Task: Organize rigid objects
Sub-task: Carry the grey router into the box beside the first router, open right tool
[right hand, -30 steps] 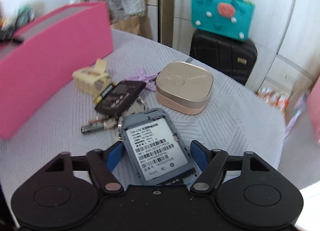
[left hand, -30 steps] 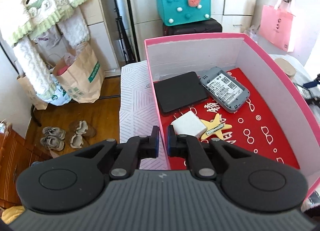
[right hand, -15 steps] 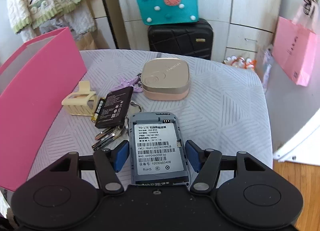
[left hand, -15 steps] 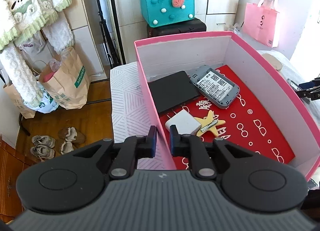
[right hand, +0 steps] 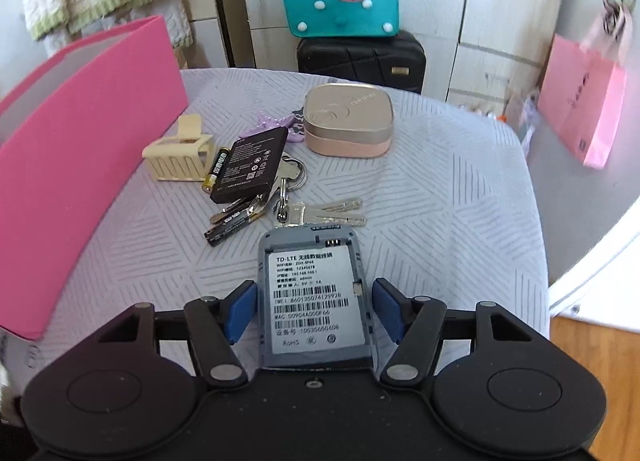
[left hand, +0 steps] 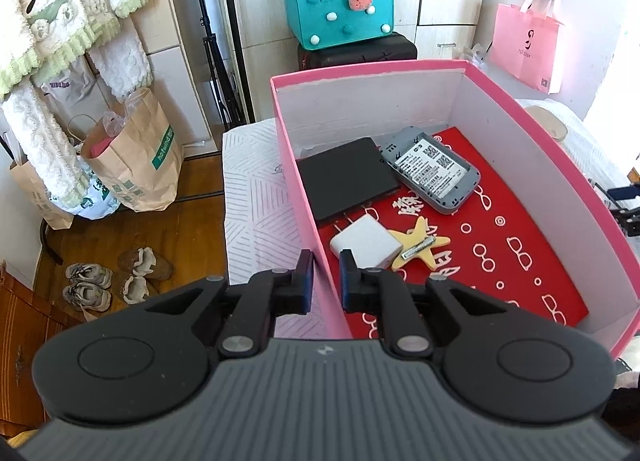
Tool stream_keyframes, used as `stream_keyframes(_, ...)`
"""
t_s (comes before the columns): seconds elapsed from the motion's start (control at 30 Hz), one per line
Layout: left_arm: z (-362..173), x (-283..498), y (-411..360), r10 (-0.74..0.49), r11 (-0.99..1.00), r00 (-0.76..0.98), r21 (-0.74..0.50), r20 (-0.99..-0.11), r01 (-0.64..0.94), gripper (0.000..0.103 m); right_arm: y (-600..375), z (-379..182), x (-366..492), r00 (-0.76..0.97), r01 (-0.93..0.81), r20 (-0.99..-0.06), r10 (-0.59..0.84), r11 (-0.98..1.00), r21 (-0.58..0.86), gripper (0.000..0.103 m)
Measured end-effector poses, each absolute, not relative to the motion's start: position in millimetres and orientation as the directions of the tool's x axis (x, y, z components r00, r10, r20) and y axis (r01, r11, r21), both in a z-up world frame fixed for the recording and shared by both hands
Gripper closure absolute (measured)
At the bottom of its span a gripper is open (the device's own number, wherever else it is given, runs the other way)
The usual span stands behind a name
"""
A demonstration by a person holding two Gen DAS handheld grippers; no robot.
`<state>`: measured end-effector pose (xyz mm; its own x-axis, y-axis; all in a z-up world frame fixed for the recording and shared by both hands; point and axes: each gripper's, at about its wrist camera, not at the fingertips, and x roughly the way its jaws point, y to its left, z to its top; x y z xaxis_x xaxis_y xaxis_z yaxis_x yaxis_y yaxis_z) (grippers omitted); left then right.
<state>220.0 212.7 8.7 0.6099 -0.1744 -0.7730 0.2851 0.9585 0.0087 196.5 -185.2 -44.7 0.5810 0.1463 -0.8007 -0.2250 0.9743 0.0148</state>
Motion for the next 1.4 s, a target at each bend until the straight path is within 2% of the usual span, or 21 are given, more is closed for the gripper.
stream_keyframes(0.13, 10.6, 211.6, 212.9, -0.173, 0.957, 0.602, 0.011, -0.78, 0.289, 0.091, -185.3, -39.9, 193.0, 0.629, -0.193, -0.77, 0.106, 0.981, -0.023, 0.038)
stream_keyframes(0.47, 11.8, 199.4, 209.6, -0.155, 0.958, 0.607, 0.033, -0.78, 0.287, 0.092, -179.1, -7.6, 188.3, 0.692, -0.22, -0.7, 0.176, 0.975, 0.028, 0.038)
stream_keyframes(0.67, 11.8, 199.5, 207.3, -0.147, 0.957, 0.609, 0.045, -0.78, 0.288, 0.092, -142.6, 50.8, 190.3, 0.718, -0.403, -0.597, 0.358, 0.913, 0.062, 0.038)
stream_keyframes(0.8, 12.2, 199.7, 207.1, -0.15, 0.957, 0.609, 0.04, -0.779, 0.287, 0.092, -100.0, 84.6, 200.9, 0.643, -0.59, -0.549, 0.534, 0.802, 0.09, 0.038)
stream_keyframes(0.9, 12.6, 199.6, 208.5, -0.155, 0.958, 0.61, 0.031, -0.777, 0.284, 0.092, -55.6, 93.6, 213.3, 0.542, -0.712, -0.581, 0.607, 0.699, 0.066, 0.038)
stream_keyframes(1.0, 12.5, 199.4, 209.7, -0.158, 0.959, 0.61, 0.026, -0.776, 0.281, 0.092, -6.7, 87.8, 226.8, 0.448, -0.806, -0.666, 0.596, 0.591, -0.013, 0.038)
stream_keyframes(1.2, 11.7, 198.3, 212.9, -0.169, 0.961, 0.613, 0.011, -0.772, 0.278, 0.092, 57.8, 49.4, 252.3, 0.267, -0.918, -0.86, 0.435, 0.387, -0.089, 0.038)
stream_keyframes(1.4, 11.3, 198.7, 215.5, -0.184, 0.961, 0.615, -0.009, -0.767, 0.276, 0.091, 73.0, 17.3, 259.9, 0.162, -0.958, -0.941, 0.297, 0.275, -0.078, 0.038)
